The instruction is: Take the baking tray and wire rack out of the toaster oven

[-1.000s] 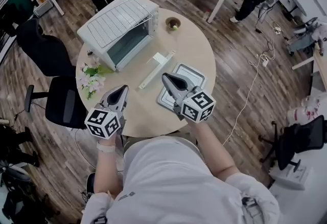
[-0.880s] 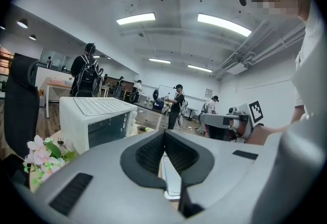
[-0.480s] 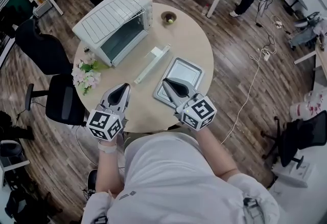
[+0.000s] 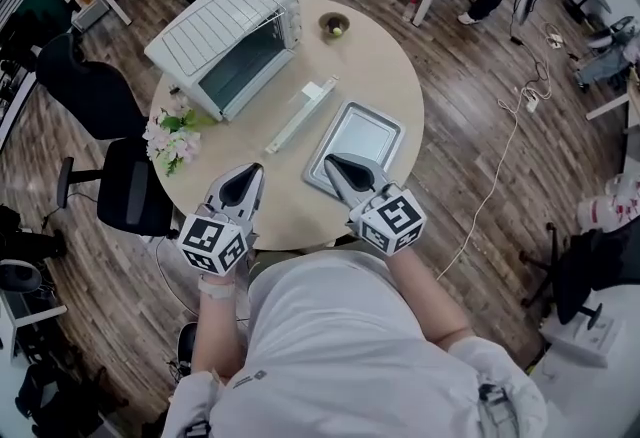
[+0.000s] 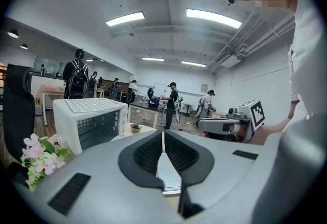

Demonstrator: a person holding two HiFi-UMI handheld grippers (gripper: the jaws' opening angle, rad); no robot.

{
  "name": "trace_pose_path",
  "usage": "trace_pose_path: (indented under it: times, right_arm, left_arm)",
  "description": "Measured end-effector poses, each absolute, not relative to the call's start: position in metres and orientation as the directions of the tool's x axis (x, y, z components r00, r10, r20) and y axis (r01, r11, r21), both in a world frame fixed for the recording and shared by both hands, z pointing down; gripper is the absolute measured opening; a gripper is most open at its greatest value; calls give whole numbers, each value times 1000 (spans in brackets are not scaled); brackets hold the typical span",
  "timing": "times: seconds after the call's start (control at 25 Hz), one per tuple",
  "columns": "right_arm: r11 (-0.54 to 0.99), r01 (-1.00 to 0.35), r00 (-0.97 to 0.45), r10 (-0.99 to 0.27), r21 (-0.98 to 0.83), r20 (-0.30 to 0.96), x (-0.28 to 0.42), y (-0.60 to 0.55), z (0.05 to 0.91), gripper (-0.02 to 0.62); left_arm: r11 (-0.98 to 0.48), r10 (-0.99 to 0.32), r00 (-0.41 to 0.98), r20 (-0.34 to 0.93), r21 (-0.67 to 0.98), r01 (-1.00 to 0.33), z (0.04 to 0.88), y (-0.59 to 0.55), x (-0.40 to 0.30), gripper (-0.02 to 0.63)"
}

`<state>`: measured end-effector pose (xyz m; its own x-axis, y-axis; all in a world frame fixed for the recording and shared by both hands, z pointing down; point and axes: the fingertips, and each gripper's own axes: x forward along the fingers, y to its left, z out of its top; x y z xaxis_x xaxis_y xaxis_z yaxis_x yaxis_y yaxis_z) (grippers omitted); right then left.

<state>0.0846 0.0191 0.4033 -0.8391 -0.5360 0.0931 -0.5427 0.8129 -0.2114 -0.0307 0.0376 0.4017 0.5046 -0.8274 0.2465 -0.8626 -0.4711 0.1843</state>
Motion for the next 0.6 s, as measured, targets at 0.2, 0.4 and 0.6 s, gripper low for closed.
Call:
trace_pose_path:
  times: [0.2, 0.4, 0.6]
  right_arm:
    - [802, -553, -832, -547, -225, 94, 92, 19, 408, 8]
    - [803, -547, -836, -540, -236, 99, 93, 22, 413, 8]
    - [808, -536, -843, -530, -244, 94, 91, 23, 413, 8]
  left_arm:
    - [-469, -824, 504, 258, 185, -863, 406, 43, -26, -2]
    - [-469, -820, 506, 267, 193, -862, 410, 46, -20, 0]
    - [-469, -817, 507, 274, 195, -861, 412, 48, -19, 0]
